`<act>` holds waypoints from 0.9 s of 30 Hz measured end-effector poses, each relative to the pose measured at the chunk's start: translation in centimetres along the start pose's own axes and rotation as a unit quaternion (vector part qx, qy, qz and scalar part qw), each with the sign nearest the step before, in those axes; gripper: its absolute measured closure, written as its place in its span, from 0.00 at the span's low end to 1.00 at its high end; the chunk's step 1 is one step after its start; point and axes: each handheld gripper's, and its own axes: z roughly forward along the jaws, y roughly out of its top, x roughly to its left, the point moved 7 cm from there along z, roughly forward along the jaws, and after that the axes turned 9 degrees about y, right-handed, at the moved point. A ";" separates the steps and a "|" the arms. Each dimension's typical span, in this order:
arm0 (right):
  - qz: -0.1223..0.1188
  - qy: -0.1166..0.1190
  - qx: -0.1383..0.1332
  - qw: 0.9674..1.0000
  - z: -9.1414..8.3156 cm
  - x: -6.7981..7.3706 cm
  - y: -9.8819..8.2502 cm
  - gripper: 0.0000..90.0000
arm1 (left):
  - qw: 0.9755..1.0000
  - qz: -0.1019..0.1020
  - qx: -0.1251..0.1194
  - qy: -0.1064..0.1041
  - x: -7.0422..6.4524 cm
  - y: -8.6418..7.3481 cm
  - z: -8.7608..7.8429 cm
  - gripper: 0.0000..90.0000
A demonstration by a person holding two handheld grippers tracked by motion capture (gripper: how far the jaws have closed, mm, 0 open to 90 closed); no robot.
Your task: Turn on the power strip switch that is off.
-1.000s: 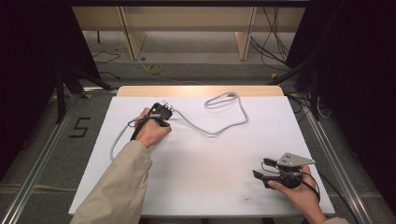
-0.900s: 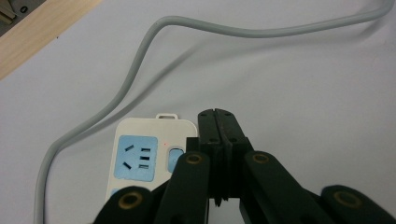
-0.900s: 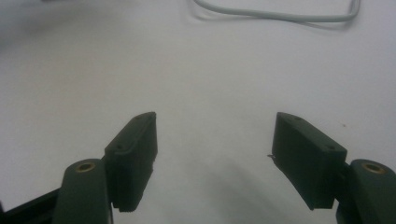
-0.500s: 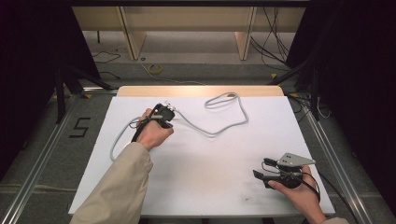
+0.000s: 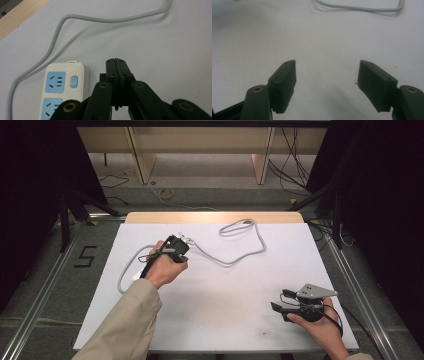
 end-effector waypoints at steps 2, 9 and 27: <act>-0.001 0.000 0.000 1.000 0.0 0.0 0.0 0.35 | 1.000 -0.003 0.000 -0.002 -0.2 -0.2 0.0 1.00; 0.000 -0.001 -0.001 1.000 0.0 0.0 0.0 0.35 | 1.000 0.003 -0.005 -0.004 -0.7 -0.6 -0.4 1.00; 0.000 -0.001 -0.002 1.000 0.0 0.0 0.0 0.35 | 1.000 0.013 -0.005 0.003 -0.8 -1.5 -1.1 1.00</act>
